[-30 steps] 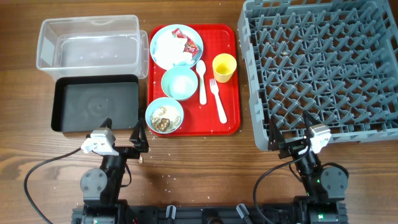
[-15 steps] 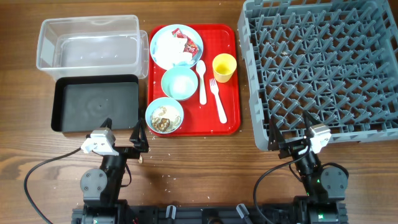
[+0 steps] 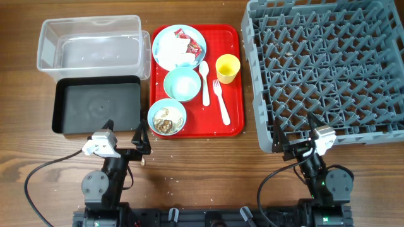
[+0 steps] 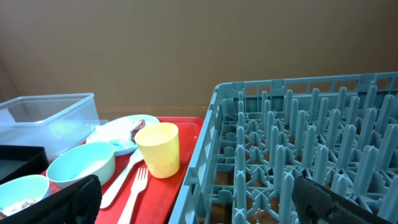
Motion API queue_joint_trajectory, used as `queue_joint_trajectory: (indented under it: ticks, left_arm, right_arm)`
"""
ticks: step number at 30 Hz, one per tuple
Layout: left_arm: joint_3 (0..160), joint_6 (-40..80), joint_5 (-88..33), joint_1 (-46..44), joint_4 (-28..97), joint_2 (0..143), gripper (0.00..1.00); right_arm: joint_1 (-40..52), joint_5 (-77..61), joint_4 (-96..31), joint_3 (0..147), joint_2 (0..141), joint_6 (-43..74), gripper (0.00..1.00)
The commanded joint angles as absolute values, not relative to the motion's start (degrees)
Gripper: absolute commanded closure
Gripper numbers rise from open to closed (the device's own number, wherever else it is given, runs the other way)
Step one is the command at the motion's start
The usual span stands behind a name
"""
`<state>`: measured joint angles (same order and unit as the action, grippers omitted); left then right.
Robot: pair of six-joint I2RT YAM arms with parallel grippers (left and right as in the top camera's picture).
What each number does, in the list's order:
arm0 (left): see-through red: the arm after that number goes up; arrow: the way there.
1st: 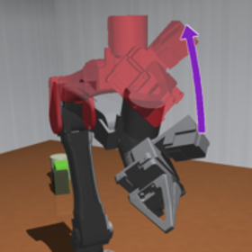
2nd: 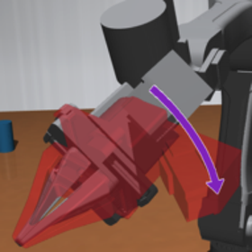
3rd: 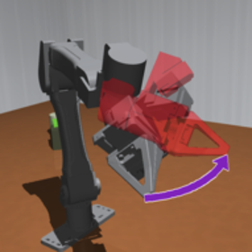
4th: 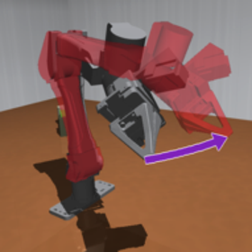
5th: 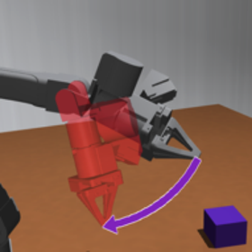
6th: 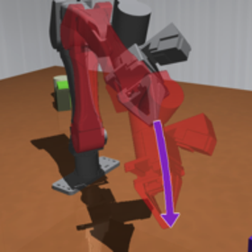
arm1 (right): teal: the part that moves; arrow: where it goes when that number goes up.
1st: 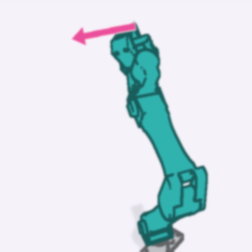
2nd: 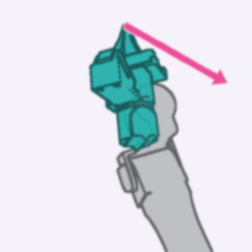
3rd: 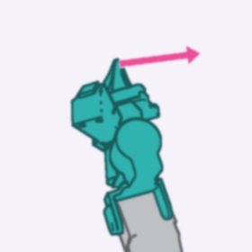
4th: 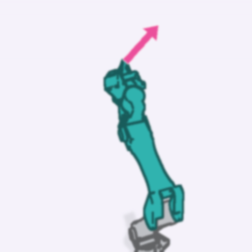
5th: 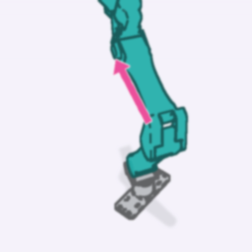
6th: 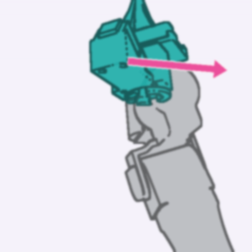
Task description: Sort waste into correct bins and load items into the dishwasher rack
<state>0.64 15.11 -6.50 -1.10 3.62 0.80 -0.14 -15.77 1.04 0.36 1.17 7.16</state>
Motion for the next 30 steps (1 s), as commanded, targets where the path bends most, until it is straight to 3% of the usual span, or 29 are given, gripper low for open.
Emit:
queue_joint_trajectory:
  ticks: [1,30]
  left_arm:
    - [0.3,13.9,-6.8,-0.7,3.7,0.2,0.0]
    - [0.3,13.9,-6.1,-0.7,1.4,0.2,0.0]
  right_arm:
    - [0.1,-14.8,1.2,0.3,1.0,6.2,0.0]
    - [0.1,-14.5,3.0,0.3,1.0,9.3,0.0]
